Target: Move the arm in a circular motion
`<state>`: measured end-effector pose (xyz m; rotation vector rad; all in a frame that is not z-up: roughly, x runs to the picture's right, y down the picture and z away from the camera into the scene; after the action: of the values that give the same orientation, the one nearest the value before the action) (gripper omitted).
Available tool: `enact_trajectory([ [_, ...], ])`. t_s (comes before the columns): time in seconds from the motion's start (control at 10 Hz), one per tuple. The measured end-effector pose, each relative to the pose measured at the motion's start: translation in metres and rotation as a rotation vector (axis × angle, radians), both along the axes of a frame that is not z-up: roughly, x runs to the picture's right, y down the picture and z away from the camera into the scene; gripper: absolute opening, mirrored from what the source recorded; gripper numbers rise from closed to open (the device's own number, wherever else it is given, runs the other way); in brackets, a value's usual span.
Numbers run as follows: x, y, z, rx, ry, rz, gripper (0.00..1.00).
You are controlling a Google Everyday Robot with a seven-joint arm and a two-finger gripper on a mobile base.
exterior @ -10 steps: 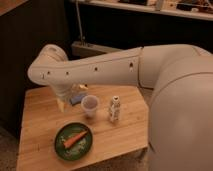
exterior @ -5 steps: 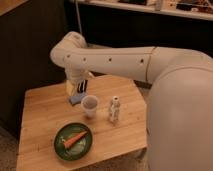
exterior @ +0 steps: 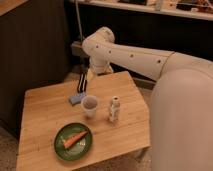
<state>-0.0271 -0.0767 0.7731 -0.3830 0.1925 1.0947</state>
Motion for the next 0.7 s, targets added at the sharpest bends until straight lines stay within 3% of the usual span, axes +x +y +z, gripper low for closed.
enact_trajectory([
  [0.3,-0.002,0.001,0.001,-0.006,-0.002,0.006,0.80],
  [0.5,0.031,0.004,0.022,-0.014,0.066,0.105,0.80],
  [0.7,0.085,0.010,0.039,-0.011,0.095,0.211,0.80],
])
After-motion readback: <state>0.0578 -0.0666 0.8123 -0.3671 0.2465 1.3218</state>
